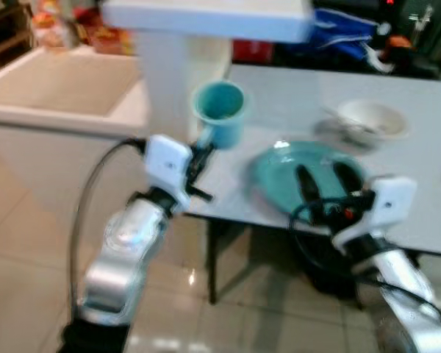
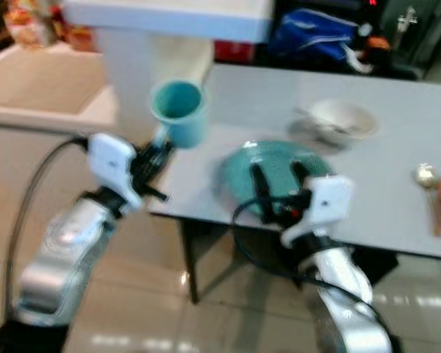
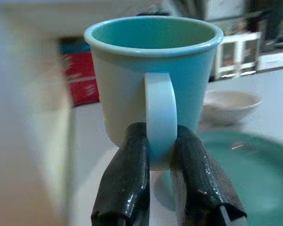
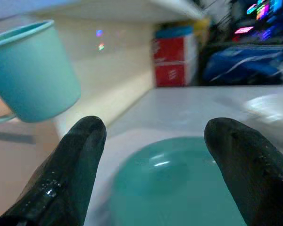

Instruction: Setting the table

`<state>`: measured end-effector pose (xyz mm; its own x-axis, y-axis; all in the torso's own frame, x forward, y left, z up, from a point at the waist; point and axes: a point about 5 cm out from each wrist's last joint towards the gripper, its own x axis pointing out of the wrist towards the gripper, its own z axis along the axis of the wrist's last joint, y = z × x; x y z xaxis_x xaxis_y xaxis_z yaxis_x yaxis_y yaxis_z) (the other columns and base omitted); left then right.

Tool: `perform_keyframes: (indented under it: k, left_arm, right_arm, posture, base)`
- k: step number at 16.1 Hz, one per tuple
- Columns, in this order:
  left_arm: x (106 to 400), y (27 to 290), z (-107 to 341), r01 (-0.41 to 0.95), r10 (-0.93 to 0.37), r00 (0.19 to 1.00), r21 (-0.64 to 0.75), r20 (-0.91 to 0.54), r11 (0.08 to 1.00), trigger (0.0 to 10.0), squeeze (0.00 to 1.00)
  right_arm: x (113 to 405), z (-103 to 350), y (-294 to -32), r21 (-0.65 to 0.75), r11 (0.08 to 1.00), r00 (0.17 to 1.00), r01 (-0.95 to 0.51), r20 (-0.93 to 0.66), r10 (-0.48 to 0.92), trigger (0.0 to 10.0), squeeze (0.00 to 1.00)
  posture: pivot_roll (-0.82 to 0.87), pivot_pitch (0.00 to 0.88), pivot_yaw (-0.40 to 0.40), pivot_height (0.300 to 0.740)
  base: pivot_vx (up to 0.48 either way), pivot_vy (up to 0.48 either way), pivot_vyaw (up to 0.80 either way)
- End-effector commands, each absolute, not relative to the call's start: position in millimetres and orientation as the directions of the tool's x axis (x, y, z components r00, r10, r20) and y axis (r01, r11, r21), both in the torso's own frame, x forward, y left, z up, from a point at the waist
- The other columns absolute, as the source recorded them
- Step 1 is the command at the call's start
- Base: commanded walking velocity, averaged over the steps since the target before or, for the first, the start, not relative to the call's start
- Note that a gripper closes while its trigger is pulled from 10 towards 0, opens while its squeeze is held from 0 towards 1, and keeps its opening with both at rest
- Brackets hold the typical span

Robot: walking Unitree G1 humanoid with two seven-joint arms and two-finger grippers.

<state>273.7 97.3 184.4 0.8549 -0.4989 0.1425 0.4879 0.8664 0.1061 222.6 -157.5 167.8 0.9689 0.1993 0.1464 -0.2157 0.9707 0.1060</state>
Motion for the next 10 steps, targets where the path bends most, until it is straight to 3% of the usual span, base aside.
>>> perform_keyframes:
  k: [1, 4, 6, 10]
  left_arm:
    - [275.7, 104.4, 191.8, 0.465, -0.483, 0.859, 0.139, 0.167, 0.874, 10.0, 0.0]
    - [276.8, 106.3, 191.3, 0.456, -0.475, 0.864, 0.143, 0.166, 0.879, 10.0, 0.0]
    - [284.5, 114.5, 194.6, 0.344, -0.355, 0.915, 0.088, 0.194, 0.935, 10.0, 0.0]
    - [286.8, 118.6, 204.1, 0.372, -0.394, 0.89, 0.135, 0.229, 0.918, 10.0, 0.0]
  right_arm:
    - [222.1, 170.2, -153.4, 0.121, 0.966, 0.965, -0.23, 0.157, 0.21, 10.0, 0.0]
    - [221.9, 169.9, -153.6, 0.133, 0.967, 0.968, -0.218, 0.157, 0.196, 10.0, 0.0]
    - [221.4, 168.0, -152.9, 0.156, 0.964, 0.971, -0.215, 0.14, 0.194, 10.0, 0.0]
    - [223.5, 166.7, -150.6, 0.161, 0.96, 0.969, -0.228, 0.129, 0.209, 10.0, 0.0]
  posture:
    - [0.0, 0.008, 0.037, 0.74]
    - [0.0, 0.007, 0.044, 0.74]
    - [-0.01, 0.006, 0.049, 0.74]
    - [0.01, 0.0, 0.051, 0.74]
  base:
    - [0.0, -0.48, 0.0]
    - [0.0, -0.48, 0.0]
    - [0.0, 0.0, 0.0]
    - [0.076, 0.0, 0.0]
